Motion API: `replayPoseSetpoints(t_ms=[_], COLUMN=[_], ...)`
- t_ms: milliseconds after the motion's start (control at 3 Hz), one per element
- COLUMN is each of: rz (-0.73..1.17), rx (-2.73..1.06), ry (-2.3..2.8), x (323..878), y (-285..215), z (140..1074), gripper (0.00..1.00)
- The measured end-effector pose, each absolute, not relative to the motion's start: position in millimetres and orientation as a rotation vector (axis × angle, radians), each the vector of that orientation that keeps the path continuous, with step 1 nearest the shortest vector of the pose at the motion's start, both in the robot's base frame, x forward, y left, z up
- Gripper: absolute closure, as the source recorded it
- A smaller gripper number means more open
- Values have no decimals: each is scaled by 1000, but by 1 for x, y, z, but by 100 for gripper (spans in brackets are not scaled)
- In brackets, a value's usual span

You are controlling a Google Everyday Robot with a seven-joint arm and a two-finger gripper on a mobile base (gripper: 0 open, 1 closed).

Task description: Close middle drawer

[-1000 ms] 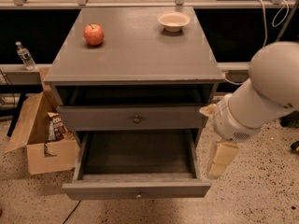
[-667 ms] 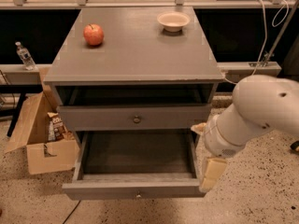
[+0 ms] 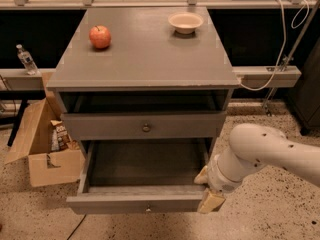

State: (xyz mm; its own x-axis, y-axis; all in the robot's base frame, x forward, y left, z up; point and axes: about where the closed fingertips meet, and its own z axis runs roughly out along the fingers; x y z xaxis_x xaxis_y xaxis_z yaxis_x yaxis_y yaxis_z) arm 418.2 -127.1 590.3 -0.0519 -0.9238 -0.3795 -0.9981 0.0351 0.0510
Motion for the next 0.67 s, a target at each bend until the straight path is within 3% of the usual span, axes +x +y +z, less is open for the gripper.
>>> replayPoseSetpoints(t_ms=[667], rz=[458], rx=[-1978], ry=[2072], x=[417], y=[-126], z=[586], gripper=[90])
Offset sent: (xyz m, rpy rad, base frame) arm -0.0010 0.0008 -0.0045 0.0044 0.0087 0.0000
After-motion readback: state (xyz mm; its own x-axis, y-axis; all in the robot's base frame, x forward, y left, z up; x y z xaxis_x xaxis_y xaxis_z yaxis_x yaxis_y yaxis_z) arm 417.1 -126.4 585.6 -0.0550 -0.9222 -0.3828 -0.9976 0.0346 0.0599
